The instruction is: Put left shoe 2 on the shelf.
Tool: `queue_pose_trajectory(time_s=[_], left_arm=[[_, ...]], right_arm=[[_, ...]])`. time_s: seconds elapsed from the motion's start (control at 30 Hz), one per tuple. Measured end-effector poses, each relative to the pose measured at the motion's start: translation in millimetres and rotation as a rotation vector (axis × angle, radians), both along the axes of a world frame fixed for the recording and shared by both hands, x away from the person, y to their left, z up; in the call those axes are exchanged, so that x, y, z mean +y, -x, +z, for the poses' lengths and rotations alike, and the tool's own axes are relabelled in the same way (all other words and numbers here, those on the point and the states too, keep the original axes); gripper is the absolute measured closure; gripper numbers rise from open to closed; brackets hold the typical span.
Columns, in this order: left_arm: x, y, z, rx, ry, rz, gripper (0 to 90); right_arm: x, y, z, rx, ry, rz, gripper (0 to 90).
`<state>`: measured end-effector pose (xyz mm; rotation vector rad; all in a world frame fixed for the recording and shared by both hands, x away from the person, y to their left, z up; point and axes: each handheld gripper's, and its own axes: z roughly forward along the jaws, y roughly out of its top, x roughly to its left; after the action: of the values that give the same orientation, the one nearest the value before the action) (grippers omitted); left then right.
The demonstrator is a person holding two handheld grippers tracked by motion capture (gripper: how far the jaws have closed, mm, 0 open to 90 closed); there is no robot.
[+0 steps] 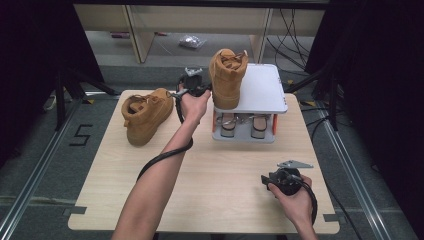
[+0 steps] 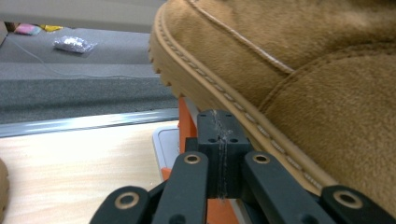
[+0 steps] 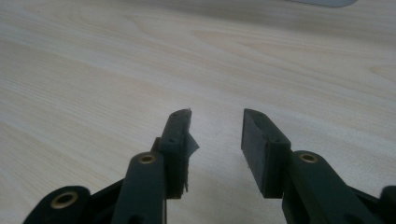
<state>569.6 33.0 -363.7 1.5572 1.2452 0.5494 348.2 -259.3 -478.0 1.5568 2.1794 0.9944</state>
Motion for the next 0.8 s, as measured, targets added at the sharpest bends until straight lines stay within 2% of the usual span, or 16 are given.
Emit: queue_pose_trajectory(time_s=[0.03,0.13,0.17,0.2,0.3,0.37,0.43,0.53,0.57,0.63,0.67,0.7,0.8], left_arm=[[-0.8,-0.1,0.5,0.0,-0.007,0.003,89.7],[-1.7,-0.3,1.6,-0.001,-0.022,0.0,89.9],[-2.0,-0.4,1.8,-0.003,-0.032,-0.004,89.9],[-2.4,-0.3,2.1,-0.005,-0.04,-0.007,89.9],[-4.5,-0.4,3.1,-0.01,-0.055,-0.01,90.0],[-5.6,-0.7,3.4,-0.006,-0.052,-0.014,90.0],[-7.7,-1.2,3.4,-0.007,-0.047,-0.019,90.0],[-11.8,-1.4,3.5,-0.007,-0.047,-0.023,89.9],[-12.9,-1.3,3.4,-0.01,-0.05,-0.023,89.9],[-13.1,-0.6,3.2,-0.014,-0.065,-0.022,89.8],[-12.8,-0.2,2.7,-0.014,-0.065,-0.023,89.8],[-11.9,0.5,2.2,-0.018,-0.055,-0.025,89.5],[-10.5,7.2,4.6,-0.028,-0.048,-0.026,86.5]], right_arm=[[1.1,1.7,1.3,0.019,-0.005,-0.011,62.6],[0.7,1.1,0.6,0.005,0.0,-0.002,62.7],[3.1,2.5,1.0,0.043,-0.01,-0.037,62.6],[3.2,1.1,-0.8,0.022,-0.018,-0.025,62.7],[3.9,1.7,-0.3,0.033,-0.006,-0.011,62.6],[3.7,-0.2,-2.0,0.006,0.002,0.007,62.6],[5.1,1.7,0.0,0.033,-0.001,-0.013,62.6],[5.0,1.8,-0.2,0.027,-0.002,-0.02,62.6],[4.5,1.7,-0.1,0.026,-0.013,-0.007,62.6],[3.6,2.5,0.5,0.032,0.003,-0.016,62.5],[4.7,3.0,0.8,0.043,-0.019,-0.023,62.6],[2.0,1.3,-0.7,0.006,-0.002,0.01,62.6],[2.1,3.3,1.2,0.026,-0.006,-0.014,62.6]])
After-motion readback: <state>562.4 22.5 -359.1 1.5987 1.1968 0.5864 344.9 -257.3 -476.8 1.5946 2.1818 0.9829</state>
